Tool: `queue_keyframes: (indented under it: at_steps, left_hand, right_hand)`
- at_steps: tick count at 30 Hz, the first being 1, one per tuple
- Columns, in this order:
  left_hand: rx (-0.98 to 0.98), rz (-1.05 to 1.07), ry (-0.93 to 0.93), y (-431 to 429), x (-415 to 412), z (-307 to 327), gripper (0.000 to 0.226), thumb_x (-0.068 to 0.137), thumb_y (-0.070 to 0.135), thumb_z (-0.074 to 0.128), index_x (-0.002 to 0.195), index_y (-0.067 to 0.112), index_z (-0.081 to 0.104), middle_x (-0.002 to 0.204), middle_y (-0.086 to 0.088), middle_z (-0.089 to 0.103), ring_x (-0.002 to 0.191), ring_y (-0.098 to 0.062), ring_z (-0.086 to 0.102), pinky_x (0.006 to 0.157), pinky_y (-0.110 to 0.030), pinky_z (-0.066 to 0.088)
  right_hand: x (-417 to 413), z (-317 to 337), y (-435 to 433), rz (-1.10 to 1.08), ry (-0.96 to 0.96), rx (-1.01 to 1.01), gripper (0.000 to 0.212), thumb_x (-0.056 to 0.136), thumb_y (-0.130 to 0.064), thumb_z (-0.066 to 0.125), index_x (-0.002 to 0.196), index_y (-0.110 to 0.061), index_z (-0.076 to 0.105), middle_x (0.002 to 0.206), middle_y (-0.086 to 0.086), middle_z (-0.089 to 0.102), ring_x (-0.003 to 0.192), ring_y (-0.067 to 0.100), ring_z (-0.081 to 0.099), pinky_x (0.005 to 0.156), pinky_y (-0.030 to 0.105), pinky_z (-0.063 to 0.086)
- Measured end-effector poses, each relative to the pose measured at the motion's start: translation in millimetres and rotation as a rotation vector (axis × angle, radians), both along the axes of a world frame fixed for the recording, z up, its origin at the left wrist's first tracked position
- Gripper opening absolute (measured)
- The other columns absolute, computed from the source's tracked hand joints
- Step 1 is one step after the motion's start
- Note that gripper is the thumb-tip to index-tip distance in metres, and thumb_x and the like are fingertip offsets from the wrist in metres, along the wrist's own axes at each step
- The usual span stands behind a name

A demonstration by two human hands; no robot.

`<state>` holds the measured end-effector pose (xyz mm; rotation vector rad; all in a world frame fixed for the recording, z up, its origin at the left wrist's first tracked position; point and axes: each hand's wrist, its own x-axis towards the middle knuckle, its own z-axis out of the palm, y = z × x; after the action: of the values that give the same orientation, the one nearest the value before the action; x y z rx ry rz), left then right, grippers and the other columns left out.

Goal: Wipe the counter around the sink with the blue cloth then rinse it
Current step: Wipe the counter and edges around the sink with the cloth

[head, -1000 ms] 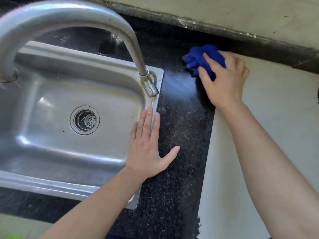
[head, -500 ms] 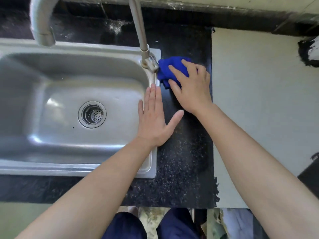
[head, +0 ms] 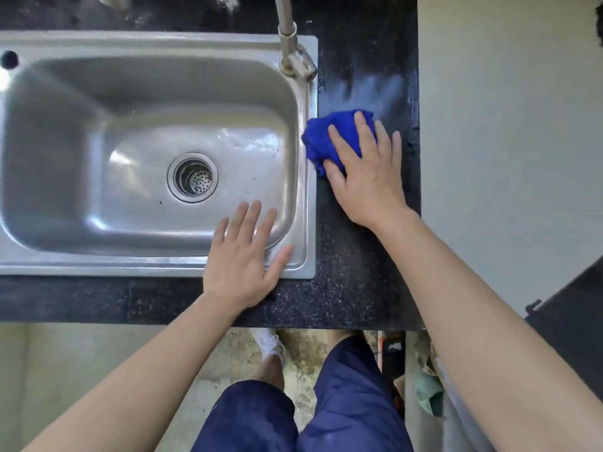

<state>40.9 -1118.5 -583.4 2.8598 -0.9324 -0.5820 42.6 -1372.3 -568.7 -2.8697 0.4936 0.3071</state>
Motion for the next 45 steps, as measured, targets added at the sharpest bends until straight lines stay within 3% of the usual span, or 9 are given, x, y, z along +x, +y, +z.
queue_keyframes:
  at_steps: [4, 8, 15, 19, 23, 26, 29, 35, 45]
  left_hand:
    - [-0.041, 0.144, 0.066, -5.2, 3.4, 1.7, 0.082, 0.094, 0.071, 0.008, 0.157, 0.022, 0.028, 0.165, -0.003, 0.024, 0.154, -0.02, 0.012, 0.124, -0.046, 0.014]
    - [-0.068, 0.36, 0.115, -11.1, 7.2, 4.6, 0.09, 0.089, 0.077, 0.006, 0.156, 0.022, 0.03, 0.165, 0.0, 0.025, 0.154, -0.015, 0.013, 0.124, -0.04, 0.012]
    - [0.059, 0.333, 0.096, -18.4, 8.0, 5.9, 0.091, 0.088, 0.078, 0.007, 0.156, 0.022, 0.03, 0.164, 0.0, 0.028, 0.153, -0.018, 0.017, 0.123, -0.04, 0.017]
    - [0.082, 0.318, 0.103, -16.4, 8.0, 5.1, 0.09, 0.089, 0.077, 0.007, 0.157, 0.022, 0.027, 0.164, -0.002, 0.026, 0.153, -0.02, 0.017, 0.123, -0.042, 0.017]
    - [0.066, 0.308, 0.101, -16.2, 7.0, 5.5, 0.088, 0.09, 0.077, 0.011, 0.156, 0.021, 0.028, 0.163, -0.004, 0.028, 0.152, -0.023, 0.019, 0.122, -0.045, 0.019]
    - [0.05, 0.305, 0.102, -16.7, 7.7, 5.8, 0.089, 0.089, 0.079, 0.011, 0.156, 0.021, 0.028, 0.163, -0.006, 0.029, 0.152, -0.024, 0.02, 0.122, -0.045, 0.02]
    - [0.046, 0.295, 0.114, -15.9, 7.5, 6.3, 0.089, 0.09, 0.079, 0.012, 0.156, 0.021, 0.026, 0.163, -0.006, 0.028, 0.152, -0.025, 0.019, 0.121, -0.046, 0.02]
    - [0.015, 0.273, 0.091, -16.0, 8.6, 2.6, 0.089, 0.09, 0.077, 0.012, 0.155, 0.018, 0.028, 0.16, -0.008, 0.033, 0.15, -0.028, 0.024, 0.117, -0.05, 0.028]
    - [0.001, 0.256, 0.088, -14.1, 6.9, 1.3, 0.087, 0.092, 0.076, 0.013, 0.156, 0.017, 0.026, 0.162, -0.009, 0.03, 0.15, -0.028, 0.023, 0.118, -0.05, 0.027]
  right_hand:
    - [75.6, 1.8, -32.6, -0.057, -0.004, 0.007, 0.057, 0.106, -0.048, 0.027, 0.16, -0.032, 0.018, 0.169, 0.01, 0.002, 0.153, 0.039, 0.0, 0.123, 0.056, -0.005]
    - [124.9, -4.3, -57.3, -0.086, -0.066, -0.017, 0.057, 0.104, -0.048, 0.028, 0.159, -0.033, 0.022, 0.168, 0.012, 0.008, 0.153, 0.041, 0.004, 0.123, 0.058, -0.002]
    - [143.4, -8.6, -52.9, -0.164, -0.141, 0.027, 0.056, 0.101, -0.045, 0.03, 0.156, -0.032, 0.031, 0.164, 0.012, 0.022, 0.151, 0.041, 0.014, 0.123, 0.057, 0.003]
    - [77.9, -7.7, -25.7, -0.114, -0.11, 0.077, 0.057, 0.103, -0.047, 0.031, 0.158, -0.03, 0.027, 0.168, 0.011, 0.01, 0.153, 0.039, 0.006, 0.124, 0.054, -0.001]
    - [-44.5, -4.3, 27.7, -0.085, -0.137, 0.118, 0.055, 0.101, -0.044, 0.043, 0.152, -0.027, 0.042, 0.164, 0.014, 0.023, 0.149, 0.043, 0.02, 0.122, 0.06, 0.009]
    - [-127.0, 5.6, 71.0, -0.09, -0.013, 0.124, 0.056, 0.102, -0.045, 0.042, 0.155, -0.028, 0.035, 0.167, 0.012, 0.015, 0.152, 0.041, 0.011, 0.123, 0.059, 0.005]
    - [-153.7, 14.9, 91.1, -0.105, 0.079, 0.075, 0.058, 0.101, -0.045, 0.039, 0.156, -0.025, 0.035, 0.167, 0.015, 0.015, 0.153, 0.043, 0.007, 0.124, 0.057, 0.002]
    - [-72.0, 16.2, 65.9, -0.078, 0.058, 0.055, 0.064, 0.099, -0.038, 0.041, 0.157, -0.014, 0.031, 0.165, 0.023, 0.011, 0.153, 0.04, 0.007, 0.124, 0.047, 0.011]
    - [43.6, 12.5, 11.7, -0.101, 0.074, -0.006, 0.066, 0.102, -0.046, 0.026, 0.161, -0.022, 0.011, 0.167, 0.02, -0.004, 0.153, 0.039, -0.006, 0.125, 0.049, 0.001]
